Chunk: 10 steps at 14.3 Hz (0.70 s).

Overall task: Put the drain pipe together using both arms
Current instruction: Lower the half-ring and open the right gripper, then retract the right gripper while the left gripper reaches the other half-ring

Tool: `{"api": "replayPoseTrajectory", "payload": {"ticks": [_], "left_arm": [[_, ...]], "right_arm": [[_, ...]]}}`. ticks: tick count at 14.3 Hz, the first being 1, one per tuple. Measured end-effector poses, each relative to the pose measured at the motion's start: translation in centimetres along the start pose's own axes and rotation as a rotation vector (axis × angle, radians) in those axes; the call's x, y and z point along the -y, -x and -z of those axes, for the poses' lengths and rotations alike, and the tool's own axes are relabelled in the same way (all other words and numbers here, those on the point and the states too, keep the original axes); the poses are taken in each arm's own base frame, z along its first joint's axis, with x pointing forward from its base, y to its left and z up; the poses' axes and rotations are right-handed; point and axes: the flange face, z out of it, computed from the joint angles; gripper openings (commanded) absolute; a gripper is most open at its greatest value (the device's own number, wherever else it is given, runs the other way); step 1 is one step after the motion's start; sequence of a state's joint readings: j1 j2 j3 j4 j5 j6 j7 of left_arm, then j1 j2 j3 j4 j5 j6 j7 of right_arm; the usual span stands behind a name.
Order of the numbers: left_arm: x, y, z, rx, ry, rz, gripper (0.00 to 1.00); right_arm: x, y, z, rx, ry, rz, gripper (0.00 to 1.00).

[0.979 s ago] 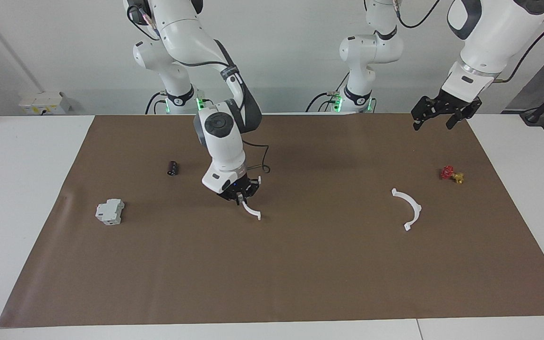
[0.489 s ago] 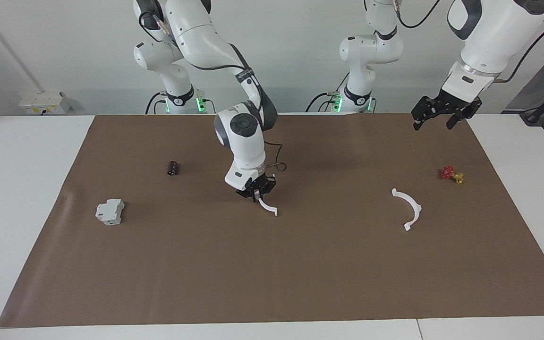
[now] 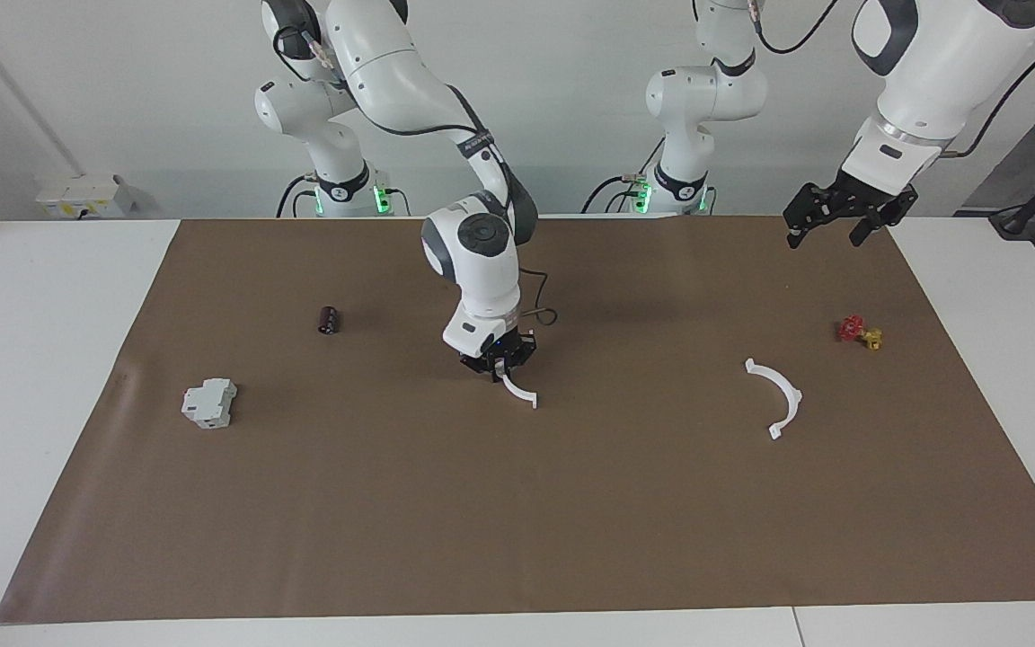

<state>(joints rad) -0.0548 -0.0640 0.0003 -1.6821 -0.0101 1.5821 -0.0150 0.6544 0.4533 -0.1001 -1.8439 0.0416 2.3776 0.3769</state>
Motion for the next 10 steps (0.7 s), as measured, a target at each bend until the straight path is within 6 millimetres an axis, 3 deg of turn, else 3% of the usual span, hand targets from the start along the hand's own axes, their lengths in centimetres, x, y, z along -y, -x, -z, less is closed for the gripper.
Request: {"api": "replayPoseTrajectory", "payload": {"ticks": [5,6,10], "left_arm": [[0.03,0.0,0.0,0.0,0.0,0.0,1.0],[0.03,0.0,0.0,0.0,0.0,0.0,1.0],[-0.01,0.0,0.0,0.0,0.0,0.0,1.0]], "right_arm": [[0.58,0.23,0.0,-0.007,0.014,0.028,0.0],[0.62,0.25,0.0,-0.007,0.014,0.028,0.96],[0.76,0.1,0.23,-0.014,0.012,0.028,1.0]]}}
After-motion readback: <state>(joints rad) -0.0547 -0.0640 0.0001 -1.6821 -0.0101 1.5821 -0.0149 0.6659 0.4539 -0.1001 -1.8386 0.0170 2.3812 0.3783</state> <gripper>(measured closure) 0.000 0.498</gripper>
